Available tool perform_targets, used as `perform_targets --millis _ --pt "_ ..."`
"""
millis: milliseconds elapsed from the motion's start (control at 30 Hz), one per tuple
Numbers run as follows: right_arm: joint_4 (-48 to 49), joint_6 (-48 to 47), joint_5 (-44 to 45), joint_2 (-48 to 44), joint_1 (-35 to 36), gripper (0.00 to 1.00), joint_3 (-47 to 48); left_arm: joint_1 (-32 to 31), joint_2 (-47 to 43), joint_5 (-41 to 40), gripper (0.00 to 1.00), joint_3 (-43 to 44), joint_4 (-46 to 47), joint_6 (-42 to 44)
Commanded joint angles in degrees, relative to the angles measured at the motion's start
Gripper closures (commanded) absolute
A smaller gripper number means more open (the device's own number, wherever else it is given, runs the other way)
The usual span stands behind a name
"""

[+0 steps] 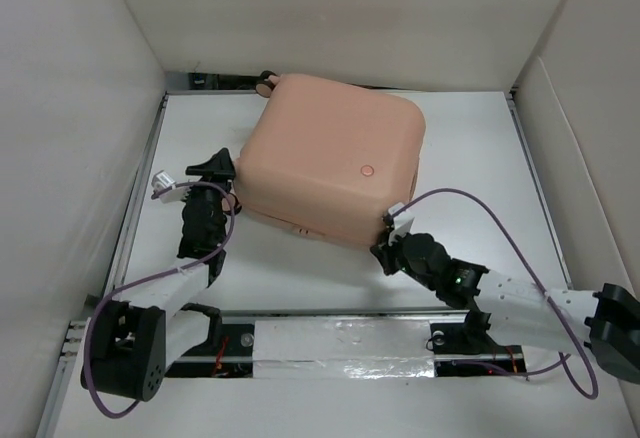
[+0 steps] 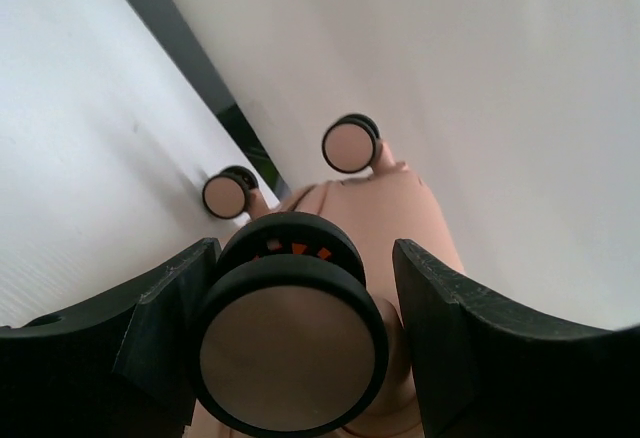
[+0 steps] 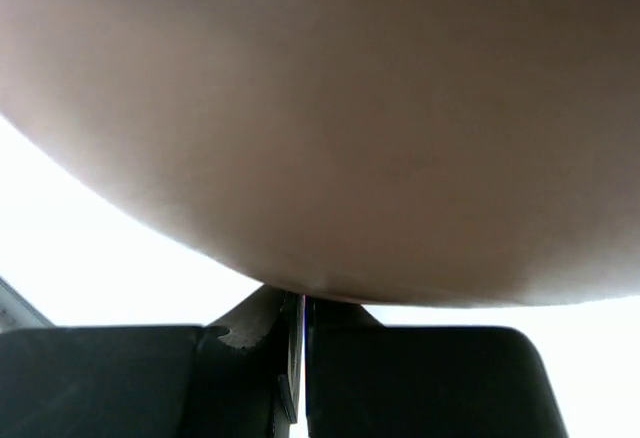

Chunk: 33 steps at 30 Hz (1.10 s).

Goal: Pack the luggage

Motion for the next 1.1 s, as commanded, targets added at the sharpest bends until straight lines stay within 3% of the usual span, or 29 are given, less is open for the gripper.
perform_targets --millis 0,133,167,267,367,533,600,700,800,933,1000,1067 --pt "21.10 -5.68 -23.28 0.01 4.45 1.00 11.11 -4.03 2.58 16.24 1.00 -0.20 2.80 6.53" --pt "10.40 -5.24 -27.50 -7.10 0.67 1.00 13.22 0.44 8.11 17.63 1.00 2.53 5.08 7.94" --pt "1.32 -5.59 -28.81 -8.86 -0.64 1.00 16.36 2.10 9.52 18.16 1.00 3.84 5.61 7.76" --pt "-10.07 -6.29 -29.17 -9.58 -1.88 1.00 19.72 3.35 14.09 20.18 1.00 5.69 8.51 6.71" --pt "-13.44 -6.47 -30.92 -10.28 -1.88 1.00 19.12 4.58 16.38 19.83 1.00 7.45 8.42 5.92" --pt "-14.50 -4.81 -27.77 -13.52 -1.88 1.00 15.69 6.25 20.43 23.78 1.00 8.77 9.13 5.30" --pt "-10.83 -1.66 -28.64 -12.66 -1.88 1.00 14.64 6.25 21.13 24.49 1.00 6.67 11.57 4.86" --pt "3.29 5.79 -28.13 -5.73 -1.19 1.00 11.74 3.79 22.27 24.14 1.00 4.21 13.59 4.25" --pt "16.51 8.73 -21.63 4.81 3.38 1.00 11.46 2.38 24.55 25.62 1.00 1.39 17.91 1.88" --pt "19.68 5.49 -15.57 11.17 4.27 1.00 16.30 0.89 27.72 27.21 1.00 -0.19 21.25 1.00" --pt "16.36 3.65 -11.86 8.55 -0.98 1.00 17.61 0.28 28.51 27.91 1.00 -1.77 23.44 0.82" --pt "10.32 3.20 -14.83 5.30 -7.30 1.00 18.15 -1.21 28.61 28.53 1.00 -2.65 24.33 0.73"
